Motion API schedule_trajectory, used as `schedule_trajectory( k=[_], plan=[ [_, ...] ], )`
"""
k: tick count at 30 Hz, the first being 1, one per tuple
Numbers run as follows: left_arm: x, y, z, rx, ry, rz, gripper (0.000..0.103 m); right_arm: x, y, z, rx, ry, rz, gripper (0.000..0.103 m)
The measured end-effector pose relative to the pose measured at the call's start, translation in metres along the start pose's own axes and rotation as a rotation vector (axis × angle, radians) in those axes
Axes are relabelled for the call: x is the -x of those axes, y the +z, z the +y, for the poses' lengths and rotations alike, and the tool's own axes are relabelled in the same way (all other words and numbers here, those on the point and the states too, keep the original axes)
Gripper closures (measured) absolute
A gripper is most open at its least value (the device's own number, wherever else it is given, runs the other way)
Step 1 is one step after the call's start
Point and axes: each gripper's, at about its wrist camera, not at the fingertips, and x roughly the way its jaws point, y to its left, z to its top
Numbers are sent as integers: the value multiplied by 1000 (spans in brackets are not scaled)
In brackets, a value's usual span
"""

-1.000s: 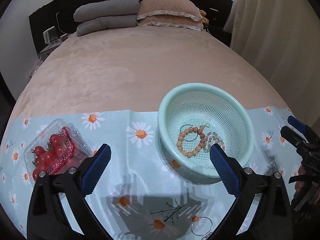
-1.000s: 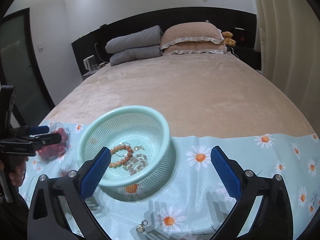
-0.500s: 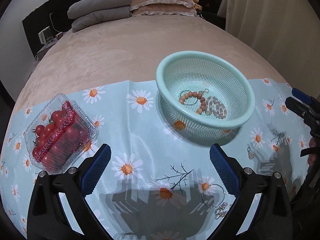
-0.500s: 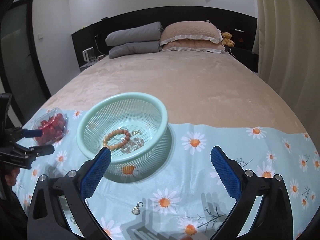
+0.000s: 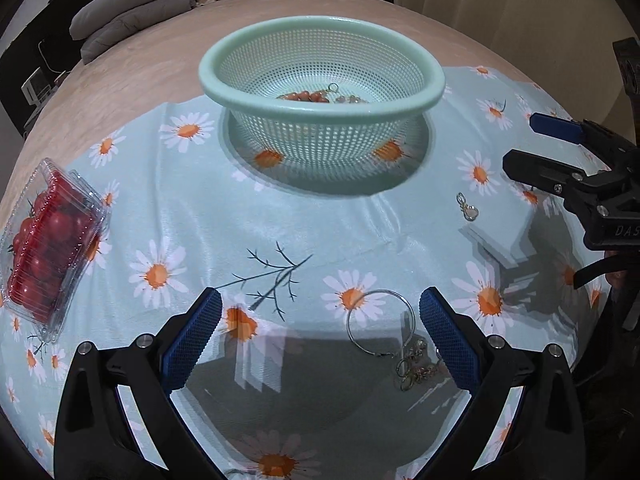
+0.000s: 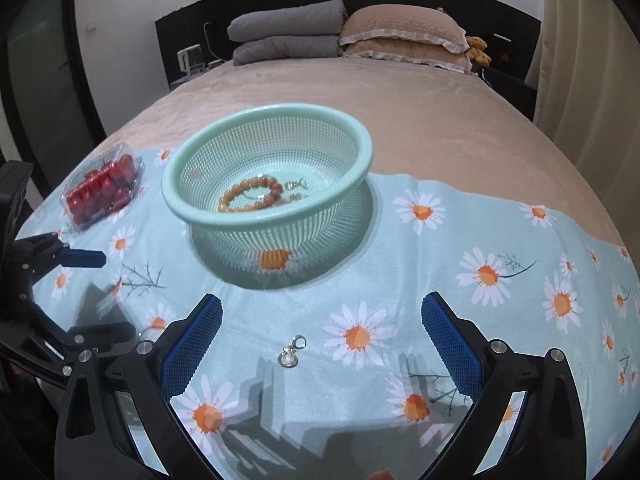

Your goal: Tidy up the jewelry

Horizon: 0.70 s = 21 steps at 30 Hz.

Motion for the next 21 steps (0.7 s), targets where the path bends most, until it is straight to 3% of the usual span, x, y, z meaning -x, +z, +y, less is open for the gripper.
schedule_trajectory(
  k=[5, 9, 12, 14, 16, 18, 19, 20, 21],
  plan=[
    [-12, -6, -5, 7, -6, 24, 6, -15, -15, 9, 19, 4, 44, 8],
    [-33, -10, -6, -3, 101, 84, 6, -29, -27, 11, 10, 17, 86, 8],
    [-36, -14, -5, 21, 98, 60, 6, -46, -42, 12, -15, 4, 127, 8],
    [-36, -18, -7, 19, 106, 45, 7, -47, -54, 13, -22, -4, 78, 7],
    [-33, -21, -11, 12, 104, 30, 13, -45, -58, 13, -30, -10, 59, 7],
    [-30, -23, -19, -13, 89, 18, 27, -45, -57, 14, -27, -15, 64, 9],
    [-29, -24, -22, -25, 85, 16, 31, -43, -56, 13, -27, -18, 59, 23],
    [-27, -25, -24, -34, 83, 12, 37, -41, -56, 13, -27, -13, 51, 49],
    [-26, -25, -26, -41, 79, 10, 44, -39, -55, 13, -30, -13, 55, 58]
  ],
)
